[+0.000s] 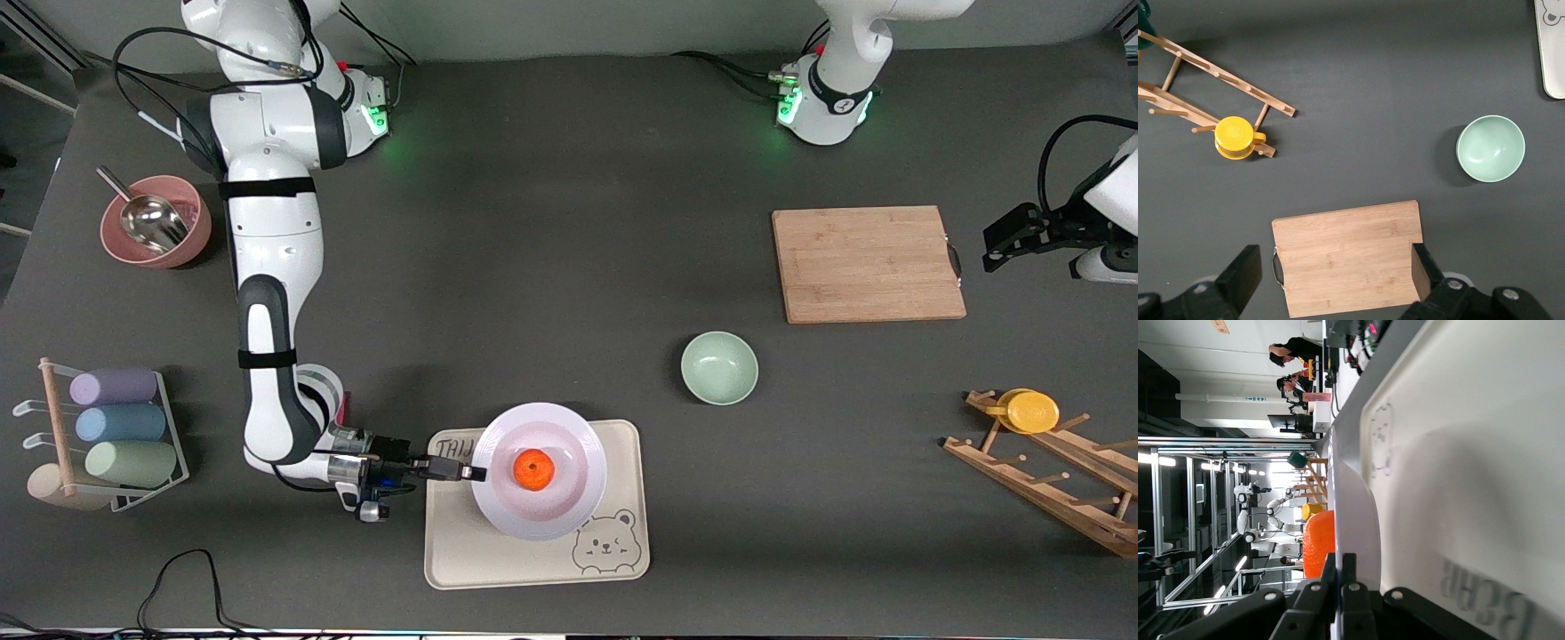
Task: Place orange and plate with both arms
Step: 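Carry the plate with the right gripper onto the bear tray, then lower the plate onto the tray and open the right gripper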
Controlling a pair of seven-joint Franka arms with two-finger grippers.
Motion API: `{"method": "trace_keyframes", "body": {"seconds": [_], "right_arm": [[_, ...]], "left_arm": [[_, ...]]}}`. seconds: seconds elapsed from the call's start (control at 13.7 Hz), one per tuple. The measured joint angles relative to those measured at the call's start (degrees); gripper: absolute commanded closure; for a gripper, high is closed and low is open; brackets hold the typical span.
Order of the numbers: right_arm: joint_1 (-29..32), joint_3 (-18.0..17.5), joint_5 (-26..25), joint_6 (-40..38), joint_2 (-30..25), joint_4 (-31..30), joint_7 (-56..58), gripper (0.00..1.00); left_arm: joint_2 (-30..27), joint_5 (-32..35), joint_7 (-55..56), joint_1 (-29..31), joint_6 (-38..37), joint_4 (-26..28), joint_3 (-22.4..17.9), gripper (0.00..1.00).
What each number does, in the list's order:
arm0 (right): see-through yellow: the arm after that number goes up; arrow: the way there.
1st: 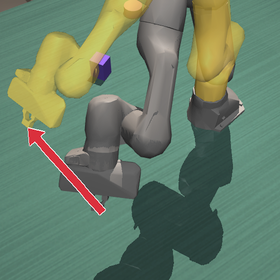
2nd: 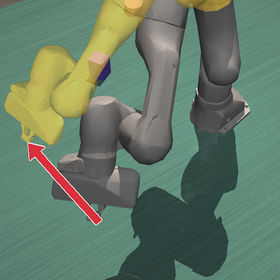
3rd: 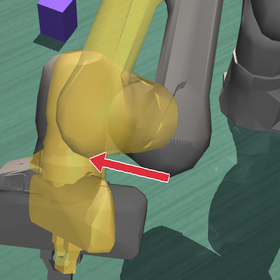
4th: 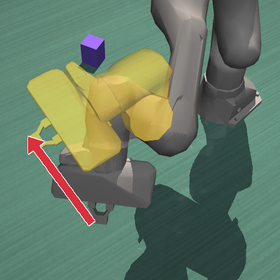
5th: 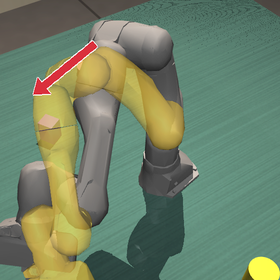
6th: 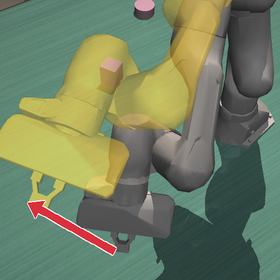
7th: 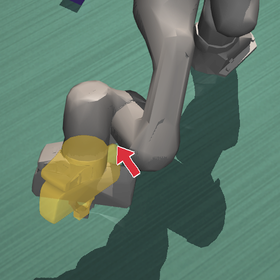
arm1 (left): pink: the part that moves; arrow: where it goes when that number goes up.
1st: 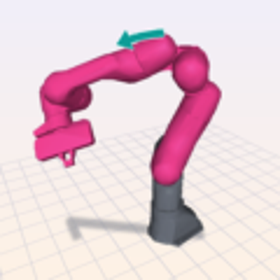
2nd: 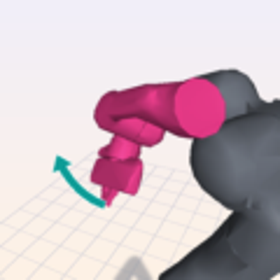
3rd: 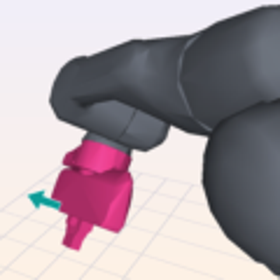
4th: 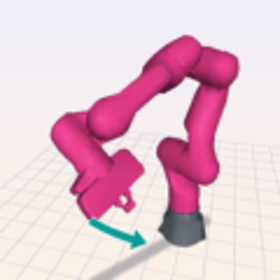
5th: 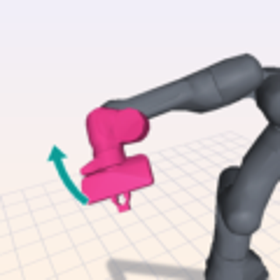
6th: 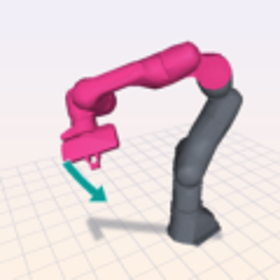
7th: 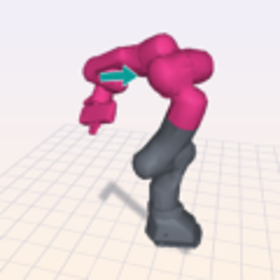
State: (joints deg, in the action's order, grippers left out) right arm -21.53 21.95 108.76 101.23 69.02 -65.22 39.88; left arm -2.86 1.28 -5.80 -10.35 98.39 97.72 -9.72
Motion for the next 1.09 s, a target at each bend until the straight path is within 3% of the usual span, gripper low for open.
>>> {"method": "trace_keyframes", "body": {"seconds": [0.51,0.58,0.66,0.73,1.09], "right_arm": [[0.2,-1.4,0.1,1.3,1.4,0.1,4.6,1.0],[0.2,-1.4,0.1,1.3,1.4,0.1,4.8,0.93],[0.2,-1.4,0.1,1.3,1.4,0.1,4.9,0.73],[0.2,-1.4,0.1,1.3,1.4,0.2,4.9,0.66],[0.4,-1.4,0.1,1.3,1.5,0.3,4.9,0.51]], "left_arm": [[0.1,1.4,0.0,0.0,0.0,0.0,0.0,0.0],[0.1,1.4,0.0,0.0,0.0,0.0,0.0,0.0],[0.1,1.5,0.0,0.0,0.0,0.0,0.0,0.0],[0.1,1.5,0.0,0.0,0.0,0.0,0.0,0.0],[0.1,1.5,0.0,0.0,0.0,0.0,0.0,0.0]]}}
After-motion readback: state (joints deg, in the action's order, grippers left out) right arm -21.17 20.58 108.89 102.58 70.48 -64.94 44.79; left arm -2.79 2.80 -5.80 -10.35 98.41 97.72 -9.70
